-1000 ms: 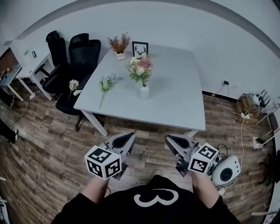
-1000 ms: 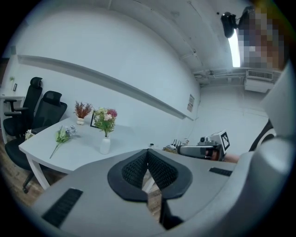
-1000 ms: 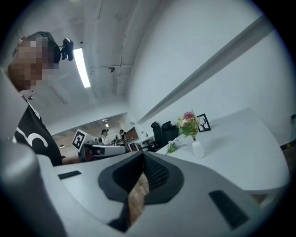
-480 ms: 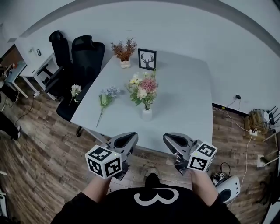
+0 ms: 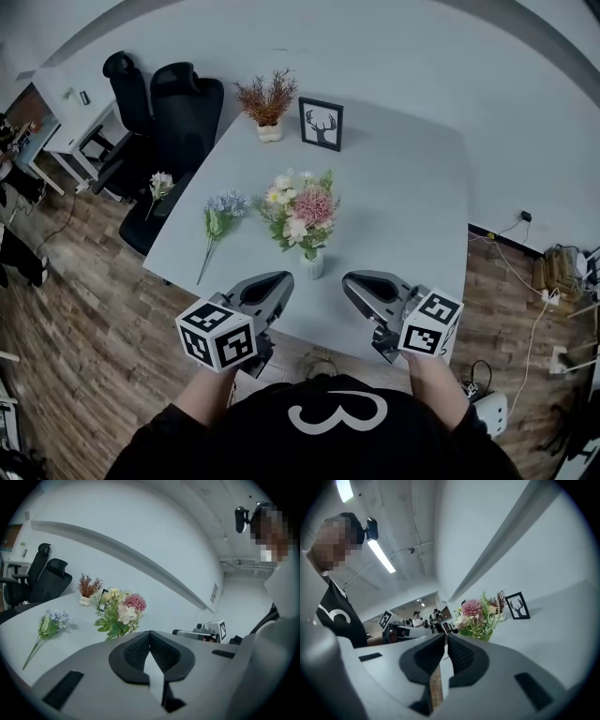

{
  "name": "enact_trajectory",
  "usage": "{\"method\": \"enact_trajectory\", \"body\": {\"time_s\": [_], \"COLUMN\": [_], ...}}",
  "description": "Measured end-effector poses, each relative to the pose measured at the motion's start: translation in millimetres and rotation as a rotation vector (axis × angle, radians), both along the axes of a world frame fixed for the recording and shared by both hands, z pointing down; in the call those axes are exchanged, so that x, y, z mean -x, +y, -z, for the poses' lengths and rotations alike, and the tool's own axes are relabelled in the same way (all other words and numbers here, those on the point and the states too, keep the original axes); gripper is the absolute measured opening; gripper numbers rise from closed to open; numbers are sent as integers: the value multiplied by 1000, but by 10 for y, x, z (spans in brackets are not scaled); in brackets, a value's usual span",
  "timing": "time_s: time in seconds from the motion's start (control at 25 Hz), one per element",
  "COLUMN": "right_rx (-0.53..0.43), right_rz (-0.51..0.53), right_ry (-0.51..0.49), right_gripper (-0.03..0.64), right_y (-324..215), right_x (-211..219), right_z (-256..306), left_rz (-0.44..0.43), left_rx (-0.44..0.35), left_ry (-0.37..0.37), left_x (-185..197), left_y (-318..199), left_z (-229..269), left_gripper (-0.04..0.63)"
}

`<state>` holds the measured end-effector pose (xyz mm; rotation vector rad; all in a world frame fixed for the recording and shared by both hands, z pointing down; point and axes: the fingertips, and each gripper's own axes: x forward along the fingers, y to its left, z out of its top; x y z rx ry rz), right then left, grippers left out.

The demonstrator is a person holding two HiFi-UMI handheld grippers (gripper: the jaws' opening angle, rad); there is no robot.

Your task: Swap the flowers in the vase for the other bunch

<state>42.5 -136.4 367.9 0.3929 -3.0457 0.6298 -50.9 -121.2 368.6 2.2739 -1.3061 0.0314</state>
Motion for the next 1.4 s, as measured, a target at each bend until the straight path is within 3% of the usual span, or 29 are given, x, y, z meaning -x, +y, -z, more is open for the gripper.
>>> {"method": "enact_trajectory", "body": {"time_s": [0.16, 0.4, 0.48, 0.56, 0.64, 0.92, 1.4], "right_rx": [-7, -77, -97, -110, -133, -198, -205], "right_rz": [-18, -108, -158, -201, -237, -283, -276], "right_ry": [12, 55, 67, 84, 110, 215, 267], "right_gripper": [28, 192, 259, 430, 493, 549, 560], "right_y": [-143, -327, -426, -527, -621, -852, -1182], "right_x": [128, 303, 349, 411, 478, 765, 1148], "right_z": [-57, -18, -10, -42, -70, -177, -293], "left_rz": [4, -35, -51, -62, -70, -84, -53], "left_rx": [18, 37, 46, 62, 81, 83, 56], "left_ry": [20, 37, 36, 37, 45, 76, 100], "left_x": [159, 363, 435, 510, 584, 820, 1187], "left_y": [-115, -289, -348, -388, -411, -520, -596], "left_z": [-72, -145, -172, -229, -301, -291, -238], "left_gripper": [11, 11, 11, 11, 11, 11, 11]}}
